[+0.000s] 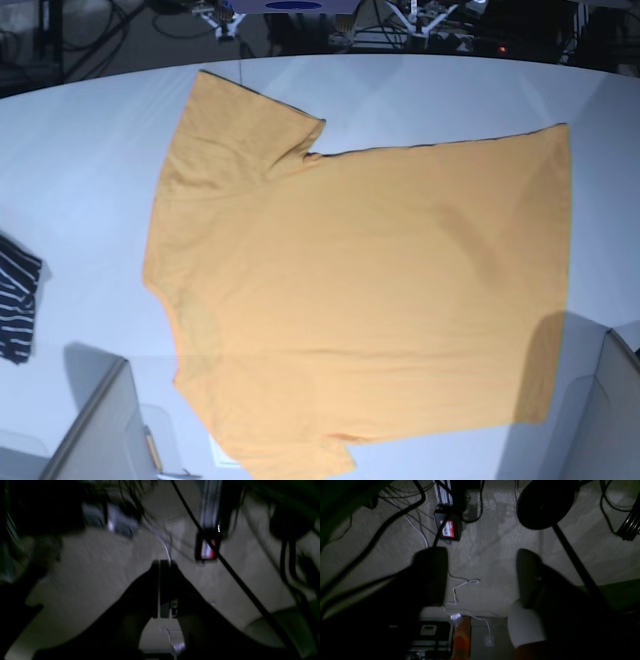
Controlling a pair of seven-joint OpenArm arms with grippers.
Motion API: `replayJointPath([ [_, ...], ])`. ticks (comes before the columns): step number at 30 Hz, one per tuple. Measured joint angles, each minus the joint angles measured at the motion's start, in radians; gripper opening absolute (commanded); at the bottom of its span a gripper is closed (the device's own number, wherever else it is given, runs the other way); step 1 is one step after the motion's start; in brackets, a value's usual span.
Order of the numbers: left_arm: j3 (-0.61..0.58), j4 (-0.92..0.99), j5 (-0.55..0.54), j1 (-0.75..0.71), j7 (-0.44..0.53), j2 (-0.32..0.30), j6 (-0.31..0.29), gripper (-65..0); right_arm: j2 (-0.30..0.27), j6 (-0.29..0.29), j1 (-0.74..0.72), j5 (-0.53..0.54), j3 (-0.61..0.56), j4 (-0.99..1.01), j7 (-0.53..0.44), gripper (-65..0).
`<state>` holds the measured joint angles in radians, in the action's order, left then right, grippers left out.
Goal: Fold the T-shirt properly
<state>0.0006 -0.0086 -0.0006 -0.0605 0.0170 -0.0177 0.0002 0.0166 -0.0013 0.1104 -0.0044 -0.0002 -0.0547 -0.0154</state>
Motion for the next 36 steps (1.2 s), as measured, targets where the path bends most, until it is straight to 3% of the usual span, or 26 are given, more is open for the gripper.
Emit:
replayJointPath([
  [2, 0.0, 0.0, 0.0, -0.002, -0.002, -0.006, 0.005, -64.5, 0.0, 0.0, 0.03, 0.0, 0.0, -0.012, 0.024, -62.0],
  [3, 0.0, 0.001, 0.0, -0.006, -0.005, -0.007, 0.011, -64.5, 0.0, 0.0, 0.038, 0.001, 0.0, -0.012, 0.024, -65.0],
  [7, 0.0, 0.005, 0.0, -0.01, -0.024, -0.001, 0.01, -62.5, 0.0, 0.0, 0.021, 0.003, 0.0, -0.018, 0.015, -65.0],
  [9, 0.0, 0.005, -0.001, -0.004, -0.024, 0.001, 0.0, -53.2, 0.0, 0.0, 0.007, 0.003, 0.0, -0.026, 0.003, -65.0],
  [12, 0.0, 0.003, 0.001, 0.003, -0.009, -0.002, 0.003, -32.7, 0.0, 0.0, 0.009, 0.003, 0.0, -0.025, 0.006, -65.0],
  [14, -0.003, 0.003, 0.0, 0.0, -0.009, -0.002, 0.003, -25.2, 0.0, 0.0, 0.021, 0.003, 0.0, -0.023, 0.009, -65.0],
  [17, 0.0, 0.003, 0.0, -0.007, -0.014, -0.002, 0.003, -31.9, 0.0, 0.0, 0.027, 0.003, 0.0, -0.019, 0.019, -65.0],
  [22, 0.0, 0.004, 0.0, -0.004, -0.017, -0.002, 0.003, -65.0, 0.0, 0.0, 0.015, 0.003, 0.0, -0.025, 0.008, -65.0],
  [36, -0.008, 0.006, 0.005, -0.01, -0.017, -0.002, 0.003, -65.0, -0.002, 0.0, 0.019, 0.003, -0.005, -0.024, 0.011, -65.0],
])
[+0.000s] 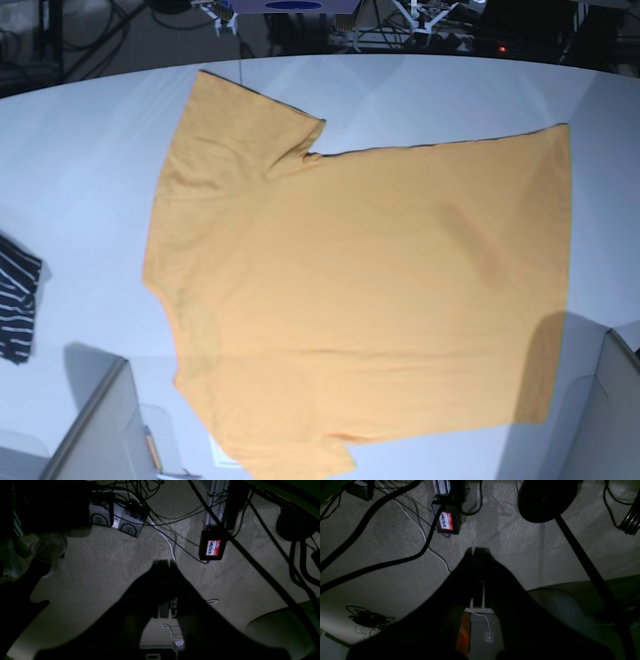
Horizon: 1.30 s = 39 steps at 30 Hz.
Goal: Fold the T-shirt properly
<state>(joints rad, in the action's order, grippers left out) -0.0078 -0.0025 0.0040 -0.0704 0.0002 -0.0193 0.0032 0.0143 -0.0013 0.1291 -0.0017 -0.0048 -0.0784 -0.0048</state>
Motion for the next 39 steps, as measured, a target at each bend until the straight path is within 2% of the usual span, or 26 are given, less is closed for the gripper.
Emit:
replayJointPath([
  [5, 0.0, -0.005, 0.0, -0.018, 0.015, 0.0, 0.0, -65.0, 0.0, 0.0, 0.002, -0.008, 0.0, 0.0, -0.005, -65.0],
  [8, -0.001, -0.021, 0.007, -0.055, 0.006, -0.006, -0.002, -65.0, 0.0, 0.0, 0.017, -0.1, 0.0, -0.007, -0.007, -65.0],
  [14, 0.0, -0.288, 0.007, -0.211, 0.006, -0.037, 0.007, -65.0, -0.021, -0.008, 0.102, -0.109, 0.007, -0.118, -0.009, -65.0],
  [18, 0.0, -0.341, -0.002, -0.244, 0.012, -0.034, 0.002, -65.0, -0.06, 0.003, 0.184, -0.111, 0.008, -0.208, -0.005, -65.0],
  [23, 0.0, -0.403, 0.0, -0.29, 0.009, -0.037, 0.0, -65.0, -0.039, -0.008, 0.288, -0.11, 0.144, -0.343, 0.001, -65.0],
  [25, -0.001, -0.46, 0.0, -0.332, 0.011, -0.037, 0.0, -65.0, -0.043, -0.008, 0.313, -0.111, 0.166, -0.395, -0.004, -65.0],
  [31, -0.003, -0.553, 0.003, -0.452, 0.172, -0.042, -0.002, -65.0, -0.056, -0.007, 0.417, -0.111, 0.176, -0.582, -0.006, -65.0],
  [35, -0.001, -0.563, -0.001, -0.498, 0.236, -0.058, 0.0, -65.0, -0.042, -0.008, 0.535, -0.111, 0.176, -0.764, 0.008, -65.0],
  [39, 0.008, -0.683, -0.005, -0.585, 0.308, -0.079, 0.0, -65.0, -0.039, -0.007, 0.629, -0.11, 0.185, -0.941, 0.014, -65.0],
])
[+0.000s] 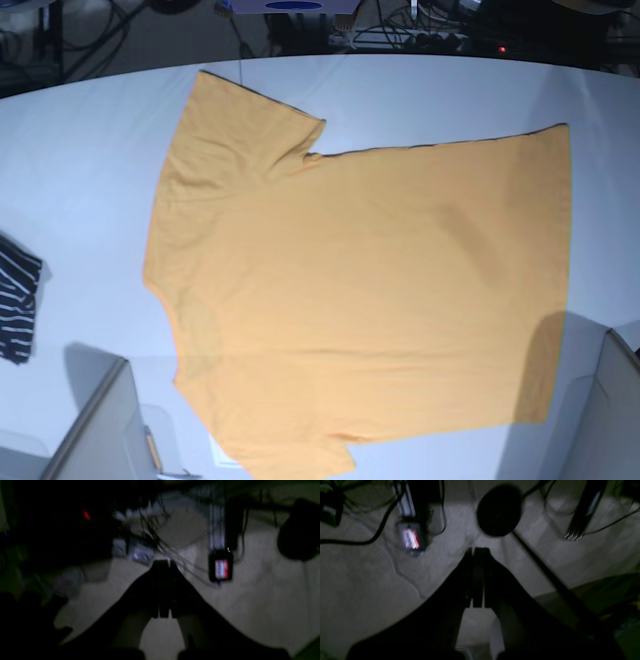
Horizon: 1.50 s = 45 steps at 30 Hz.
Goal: Fold the T-shirt properly
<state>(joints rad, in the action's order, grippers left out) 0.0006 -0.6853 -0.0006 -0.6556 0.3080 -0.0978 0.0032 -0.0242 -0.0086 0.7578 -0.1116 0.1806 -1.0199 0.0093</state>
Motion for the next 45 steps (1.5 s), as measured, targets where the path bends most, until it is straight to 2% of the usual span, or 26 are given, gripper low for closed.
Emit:
replayJointPath([
  [3, -0.001, -0.149, 0.0, -0.098, 0.03, -0.02, -0.003, -65.0, 0.033, 0.0, 0.065, -0.001, 0.058, -0.138, -0.002, -65.0],
  [8, 0.003, -0.409, 0.0, -0.242, 0.02, -0.025, 0.0, -65.0, 0.106, -0.002, 0.153, -0.002, 0.172, -0.356, 0.01, -65.0],
  [11, 0.019, -0.568, 0.0, -0.327, 0.022, -0.027, -0.004, -65.0, 0.12, -0.001, 0.192, -0.001, 0.202, -0.476, 0.009, -65.0],
  [16, 0.113, -0.796, 0.0, -0.454, 0.018, -0.035, 0.0, -65.0, 0.15, -0.003, 0.227, -0.001, 0.227, -0.628, 0.012, -65.0],
  [19, 0.159, -0.932, 0.0, -0.506, 0.02, -0.035, 0.0, -65.0, 0.149, -0.003, 0.226, 0.0, 0.235, -0.718, 0.013, -65.0],
  [23, 0.183, -1.064, 0.0, -0.546, 0.024, -0.02, 0.0, -65.0, 0.16, 0.003, 0.2, 0.021, 0.214, -0.836, 0.114, -65.0],
  [28, 0.179, -1.106, 0.003, -0.538, 0.018, 0.0, -0.002, -65.0, 0.156, 0.0, 0.151, 0.269, 0.158, -0.988, 0.232, -65.0],
  [32, 0.182, -1.17, -0.001, -0.533, 0.021, -0.005, 0.005, -65.0, 0.136, -0.001, 0.095, 0.424, 0.133, -0.977, 0.342, -65.0],
  [35, 0.177, -1.191, 0.0, -0.524, 0.022, -0.005, 0.0, -65.0, 0.123, 0.0, 0.063, 0.543, 0.131, -0.981, 0.371, -65.0],
  [38, 0.18, -1.193, 0.0, -0.521, 0.017, -0.006, 0.0, -65.0, 0.121, 0.0, 0.043, 0.656, 0.131, -0.981, 0.404, -52.2],
  [40, 0.179, -1.193, -0.01, -0.499, 0.014, -0.009, 0.0, -65.0, 0.1, 0.0, 0.023, 0.704, 0.128, -0.981, 0.436, -46.4],
  [43, 0.18, -1.195, -0.169, -0.493, 0.018, -0.016, -0.001, -65.0, 0.068, 0.001, -0.013, 0.79, 0.131, -0.978, 0.469, -43.4],
  [45, 0.177, -1.195, -0.283, -0.501, 0.01, -0.052, -0.005, -65.0, 0.063, 0.009, -0.031, 0.842, 0.134, -0.969, 0.512, -40.4],
])
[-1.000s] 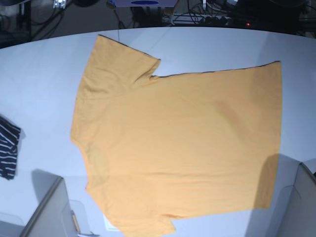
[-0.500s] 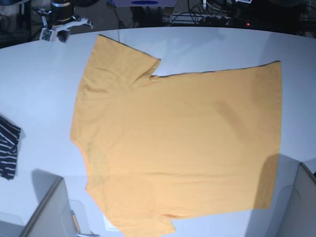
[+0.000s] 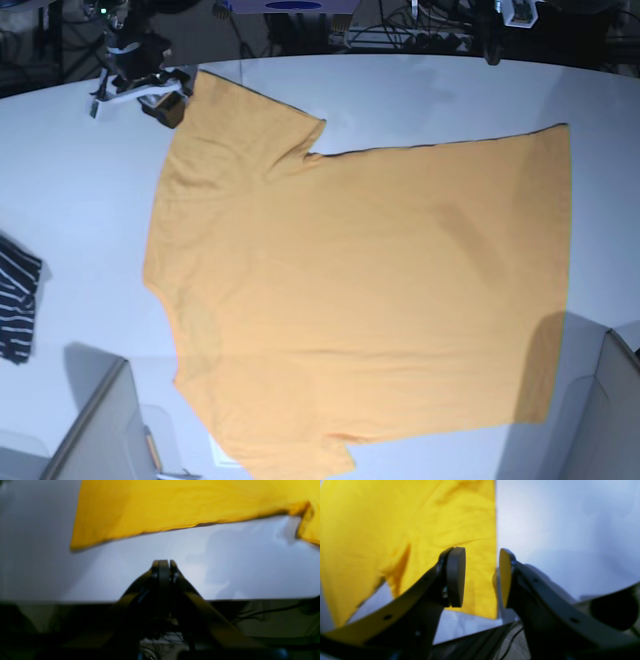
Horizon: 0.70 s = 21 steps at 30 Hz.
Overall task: Fold the T-shirt properly
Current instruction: 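Reach both grippers to the shirt's shoulder corners and grasp them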
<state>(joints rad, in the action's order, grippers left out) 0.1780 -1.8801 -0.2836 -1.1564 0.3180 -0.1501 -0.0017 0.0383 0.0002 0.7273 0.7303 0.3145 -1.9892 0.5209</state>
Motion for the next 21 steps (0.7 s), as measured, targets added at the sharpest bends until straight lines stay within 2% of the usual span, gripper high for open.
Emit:
replayJointPath([
  [1, 0.0, 0.0, -0.047, 0.0, 0.001, -0.025, 0.002, -62.2, -0.011, -0.001, -0.008, 0.025, 0.002, 0.001, 0.042, -38.3],
  [4, 0.01, 0.0, -0.127, 0.017, 0.005, -0.071, 0.018, -42.9, -0.035, 0.0, -0.063, 0.099, 0.036, 0.021, 0.1, -32.3],
  [7, 0.003, 0.004, -0.118, 0.032, 0.003, -0.074, 0.003, -31.1, -0.04, -0.002, -0.117, 0.144, 0.097, 0.069, 0.177, -30.8],
  [9, 0.002, 0.004, -0.118, 0.038, 0.0, -0.074, 0.002, -29.8, -0.038, -0.001, -0.135, 0.153, 0.14, 0.098, 0.232, -30.8],
  [13, 0.005, 0.005, -0.122, 0.056, 0.0, -0.074, 0.009, -29.8, -0.039, 0.0, -0.16, 0.154, 0.172, 0.146, 0.247, -30.8],
  [17, 0.004, 0.005, -0.266, 0.079, 0.001, -0.081, 0.003, -29.8, -0.039, -0.013, -0.18, 0.169, 0.17, 0.214, 0.241, -30.8],
  [21, 0.006, 0.006, -0.385, 0.084, -0.022, -0.158, -0.01, -29.8, -0.046, -0.018, -0.206, 0.18, 0.165, 0.246, 0.229, -30.8],
])
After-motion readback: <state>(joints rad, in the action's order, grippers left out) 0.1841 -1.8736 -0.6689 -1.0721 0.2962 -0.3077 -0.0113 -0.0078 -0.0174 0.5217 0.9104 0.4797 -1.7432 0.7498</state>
